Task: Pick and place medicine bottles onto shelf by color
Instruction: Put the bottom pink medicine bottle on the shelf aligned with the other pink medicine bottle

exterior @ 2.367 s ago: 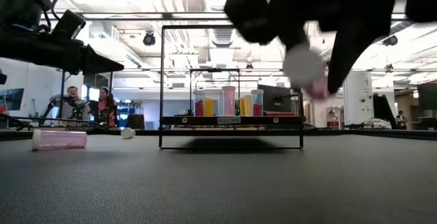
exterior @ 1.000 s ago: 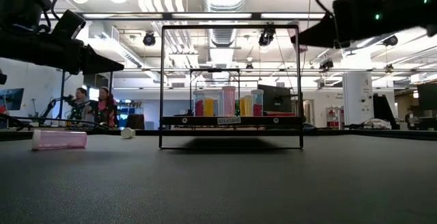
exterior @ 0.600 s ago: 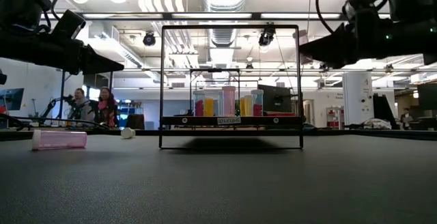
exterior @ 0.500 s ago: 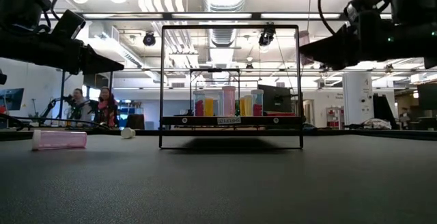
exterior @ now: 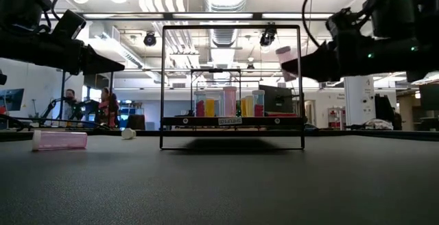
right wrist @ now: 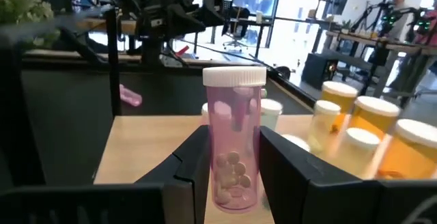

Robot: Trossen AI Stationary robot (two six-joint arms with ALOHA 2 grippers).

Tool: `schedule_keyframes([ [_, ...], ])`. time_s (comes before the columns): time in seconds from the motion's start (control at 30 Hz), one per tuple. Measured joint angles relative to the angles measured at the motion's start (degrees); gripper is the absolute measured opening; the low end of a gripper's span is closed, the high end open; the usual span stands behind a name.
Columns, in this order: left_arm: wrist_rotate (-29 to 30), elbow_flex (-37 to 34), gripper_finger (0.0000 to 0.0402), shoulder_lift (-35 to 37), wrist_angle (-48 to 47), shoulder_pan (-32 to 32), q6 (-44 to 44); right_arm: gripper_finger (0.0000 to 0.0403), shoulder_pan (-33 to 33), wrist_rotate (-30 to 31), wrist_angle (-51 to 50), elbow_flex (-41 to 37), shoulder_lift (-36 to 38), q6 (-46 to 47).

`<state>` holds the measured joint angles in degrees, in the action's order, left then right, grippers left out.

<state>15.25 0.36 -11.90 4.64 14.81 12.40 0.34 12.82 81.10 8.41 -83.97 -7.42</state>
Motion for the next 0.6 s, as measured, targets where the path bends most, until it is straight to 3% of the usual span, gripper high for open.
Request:
schedule_keyframes([
  [0.2,0.0,0.0,0.0199,-0.1,0.0,0.0,0.0,0.0100,-0.5,-7.3,7.4,1.7,-10.6,0.3],
  [0.6,0.0,0.0,0.0199,-0.1,0.0,0.0,0.0,0.0100,-2.7,-9.9,8.9,6.7,-19.3,0.1],
])
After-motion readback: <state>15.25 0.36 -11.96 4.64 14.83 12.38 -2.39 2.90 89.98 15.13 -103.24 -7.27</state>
